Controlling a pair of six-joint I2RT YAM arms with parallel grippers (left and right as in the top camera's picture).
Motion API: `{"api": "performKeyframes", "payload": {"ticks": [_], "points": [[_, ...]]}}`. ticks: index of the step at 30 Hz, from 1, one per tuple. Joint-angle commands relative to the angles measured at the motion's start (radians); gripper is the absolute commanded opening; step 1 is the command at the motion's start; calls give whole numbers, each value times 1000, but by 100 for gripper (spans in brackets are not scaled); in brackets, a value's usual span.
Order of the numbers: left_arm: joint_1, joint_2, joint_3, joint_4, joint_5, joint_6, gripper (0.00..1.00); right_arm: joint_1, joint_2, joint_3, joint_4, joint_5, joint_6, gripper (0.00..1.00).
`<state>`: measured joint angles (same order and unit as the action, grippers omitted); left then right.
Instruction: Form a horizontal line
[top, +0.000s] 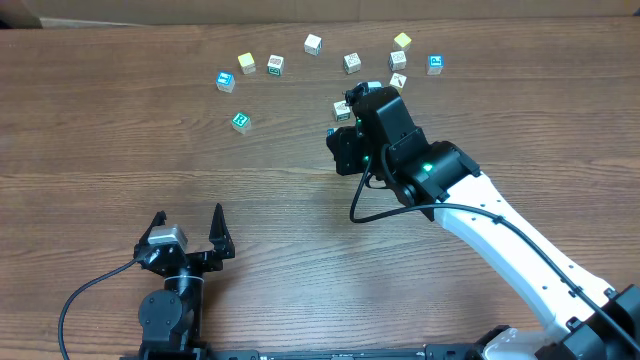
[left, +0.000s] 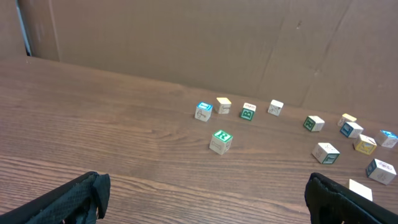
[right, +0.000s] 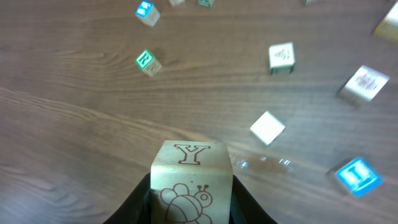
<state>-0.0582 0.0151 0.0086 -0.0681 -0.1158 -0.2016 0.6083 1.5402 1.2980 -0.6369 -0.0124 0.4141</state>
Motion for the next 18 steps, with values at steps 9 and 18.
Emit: {"api": "performKeyframes", "payload": {"ticks": [9, 18], "points": [[6, -10, -4, 0, 8, 23, 100, 175, 211, 10, 34, 96, 219, 26], [6, -10, -4, 0, 8, 22, 100, 293, 328, 10, 113, 245, 271, 26]]}}
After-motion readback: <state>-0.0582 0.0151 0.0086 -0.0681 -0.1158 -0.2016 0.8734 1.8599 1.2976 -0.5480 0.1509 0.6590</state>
